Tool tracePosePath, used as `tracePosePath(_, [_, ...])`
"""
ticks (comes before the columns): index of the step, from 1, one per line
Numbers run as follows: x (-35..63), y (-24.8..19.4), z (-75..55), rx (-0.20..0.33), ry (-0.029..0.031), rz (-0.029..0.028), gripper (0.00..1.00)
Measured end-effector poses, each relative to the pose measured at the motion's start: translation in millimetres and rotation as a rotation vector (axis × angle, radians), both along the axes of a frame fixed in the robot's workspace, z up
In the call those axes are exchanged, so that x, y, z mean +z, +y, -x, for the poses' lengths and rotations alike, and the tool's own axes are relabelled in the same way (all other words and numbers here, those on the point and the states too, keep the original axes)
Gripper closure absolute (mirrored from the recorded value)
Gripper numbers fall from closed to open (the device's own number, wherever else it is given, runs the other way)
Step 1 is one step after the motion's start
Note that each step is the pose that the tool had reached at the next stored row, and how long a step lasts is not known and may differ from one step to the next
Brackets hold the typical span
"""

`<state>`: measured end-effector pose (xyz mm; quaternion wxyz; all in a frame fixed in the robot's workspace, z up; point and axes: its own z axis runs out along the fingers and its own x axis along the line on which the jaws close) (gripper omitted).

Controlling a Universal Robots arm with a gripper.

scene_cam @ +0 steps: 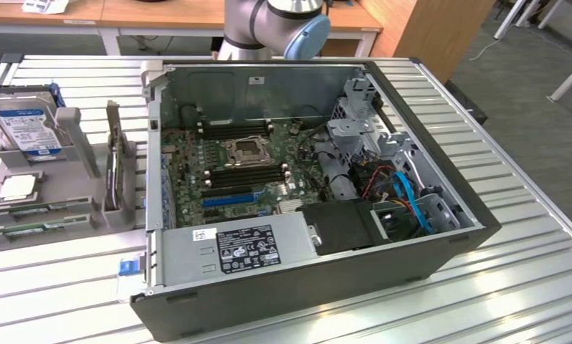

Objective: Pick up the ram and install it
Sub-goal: 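Pick up the ram and move it above insertion slot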

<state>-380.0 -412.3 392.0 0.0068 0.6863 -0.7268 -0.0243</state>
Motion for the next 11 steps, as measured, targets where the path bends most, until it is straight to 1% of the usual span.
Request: tracePosePath(11, [0.0,0.0,0.0,0.046,0.0,0.0,0.9])
